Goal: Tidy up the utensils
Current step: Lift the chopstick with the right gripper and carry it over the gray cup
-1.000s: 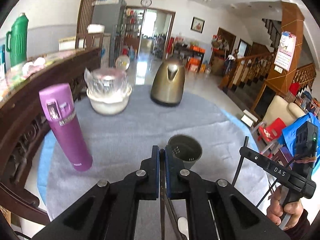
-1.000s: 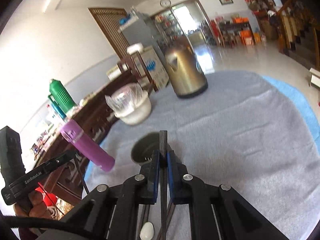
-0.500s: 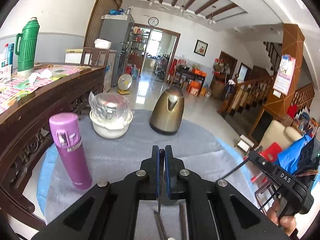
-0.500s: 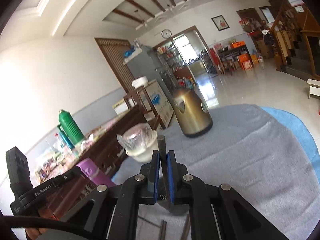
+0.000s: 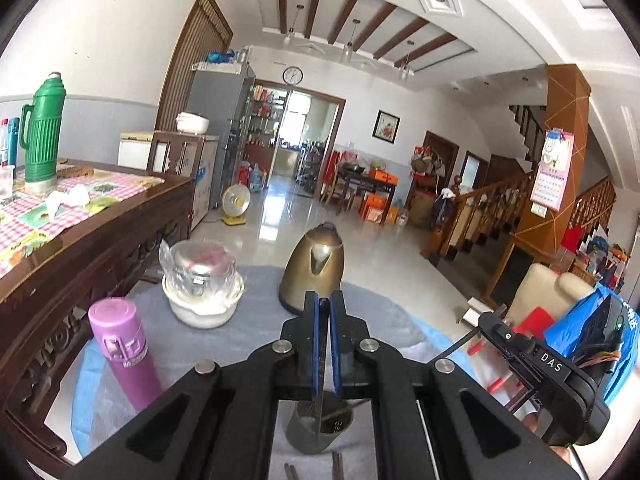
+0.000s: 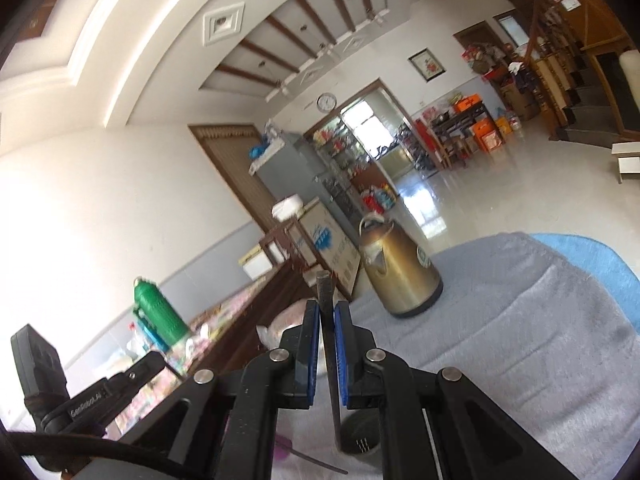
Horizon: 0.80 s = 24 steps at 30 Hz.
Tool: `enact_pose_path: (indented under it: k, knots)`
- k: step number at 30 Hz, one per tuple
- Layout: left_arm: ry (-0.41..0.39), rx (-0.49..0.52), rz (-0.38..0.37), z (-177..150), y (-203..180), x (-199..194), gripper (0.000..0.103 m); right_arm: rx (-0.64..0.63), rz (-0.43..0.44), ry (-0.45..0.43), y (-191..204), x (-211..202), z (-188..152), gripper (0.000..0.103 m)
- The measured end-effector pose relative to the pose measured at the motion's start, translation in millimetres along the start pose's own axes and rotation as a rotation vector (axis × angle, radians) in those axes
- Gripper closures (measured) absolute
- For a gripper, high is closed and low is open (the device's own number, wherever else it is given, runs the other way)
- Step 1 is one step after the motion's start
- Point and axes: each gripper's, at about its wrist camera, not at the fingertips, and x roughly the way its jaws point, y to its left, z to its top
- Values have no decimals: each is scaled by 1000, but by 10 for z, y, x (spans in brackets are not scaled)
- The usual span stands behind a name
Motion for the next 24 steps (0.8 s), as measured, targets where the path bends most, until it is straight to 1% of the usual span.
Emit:
enact_pose_path:
  k: [2, 4, 7, 9, 10, 12, 14, 16, 19, 20, 21, 22, 23, 24]
  knots:
    - [-30, -9, -6, 61, -30, -31, 98, 10, -10, -32, -8, 1, 51, 95]
    - [-62, -17, -10, 94, -45, -32, 98, 2, -26, -40, 2, 39, 75, 95]
    - [-99, -29, 5, 97, -50, 12, 98, -27, -52, -25, 14, 129, 23, 95]
    - [-127, -29, 27, 47, -45, 63, 98, -52, -72, -11, 20, 184, -49, 95]
    - [-127, -34, 31, 7, -25, 111, 98, -71, -88, 2, 20, 220, -106, 95]
    - [-102, -42, 46, -99, 23, 236, 98, -84, -100, 32, 5, 272, -178, 95]
    - [-46, -49, 54, -216, 83, 387, 98, -87, -104, 65, -32, 307, -231, 95]
    - [37, -75, 63, -354, 166, 529, 98, -83, -99, 98, -73, 324, -283, 93]
    - [103, -97, 69, -509, 255, 578, 97, -82, -83, 143, -112, 311, -334, 92]
    - [115, -100, 72, -547, 282, 567, 96, -85, -80, 151, -118, 299, -340, 88]
    - [121, -100, 75, -570, 292, 543, 89, -87, -79, 156, -131, 280, -355, 85]
    - [129, -102, 82, -606, 326, 499, 81, -86, -76, 158, -144, 255, -370, 74]
    - [129, -103, 86, -642, 351, 448, 64, -82, -71, 156, -162, 227, -378, 57]
    - [123, -101, 92, -683, 373, 390, 54, -72, -62, 150, -192, 173, -394, 44]
